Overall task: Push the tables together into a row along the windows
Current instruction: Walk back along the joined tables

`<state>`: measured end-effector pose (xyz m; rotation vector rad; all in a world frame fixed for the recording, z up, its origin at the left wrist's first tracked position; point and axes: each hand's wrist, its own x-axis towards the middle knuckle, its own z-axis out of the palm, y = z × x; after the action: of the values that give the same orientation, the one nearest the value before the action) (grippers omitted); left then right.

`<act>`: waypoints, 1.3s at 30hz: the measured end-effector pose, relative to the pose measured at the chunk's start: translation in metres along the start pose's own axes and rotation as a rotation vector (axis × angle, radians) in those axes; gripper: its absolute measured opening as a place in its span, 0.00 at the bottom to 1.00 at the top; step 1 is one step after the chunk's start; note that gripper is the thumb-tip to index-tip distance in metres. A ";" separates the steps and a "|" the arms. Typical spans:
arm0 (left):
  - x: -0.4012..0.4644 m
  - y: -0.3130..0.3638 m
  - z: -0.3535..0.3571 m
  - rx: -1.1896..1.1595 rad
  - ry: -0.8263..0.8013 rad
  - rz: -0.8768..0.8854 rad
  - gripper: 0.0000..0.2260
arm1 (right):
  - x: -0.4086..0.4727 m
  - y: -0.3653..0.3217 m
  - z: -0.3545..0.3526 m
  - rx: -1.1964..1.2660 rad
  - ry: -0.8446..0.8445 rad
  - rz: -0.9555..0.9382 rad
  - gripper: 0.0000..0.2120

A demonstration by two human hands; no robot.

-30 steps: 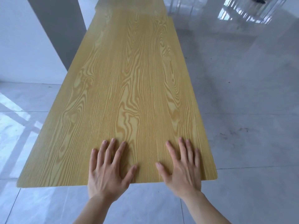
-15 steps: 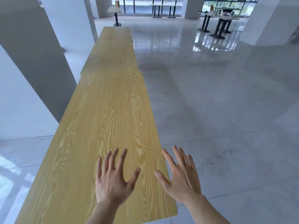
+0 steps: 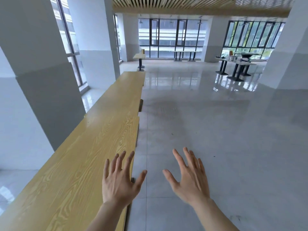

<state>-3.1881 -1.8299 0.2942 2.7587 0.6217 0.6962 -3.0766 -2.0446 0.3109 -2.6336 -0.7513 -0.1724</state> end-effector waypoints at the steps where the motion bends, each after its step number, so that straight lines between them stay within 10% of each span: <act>1: 0.012 0.011 0.004 0.007 0.007 -0.006 0.38 | 0.014 0.008 -0.007 0.005 0.007 -0.011 0.48; 39: 0.593 0.051 0.301 0.298 0.251 -0.692 0.36 | 0.816 0.135 0.138 0.067 -0.222 -0.799 0.44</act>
<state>-2.5485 -1.6405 0.2877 2.4281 1.7373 0.8193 -2.3117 -1.7017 0.3200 -2.1635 -1.8121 -0.0654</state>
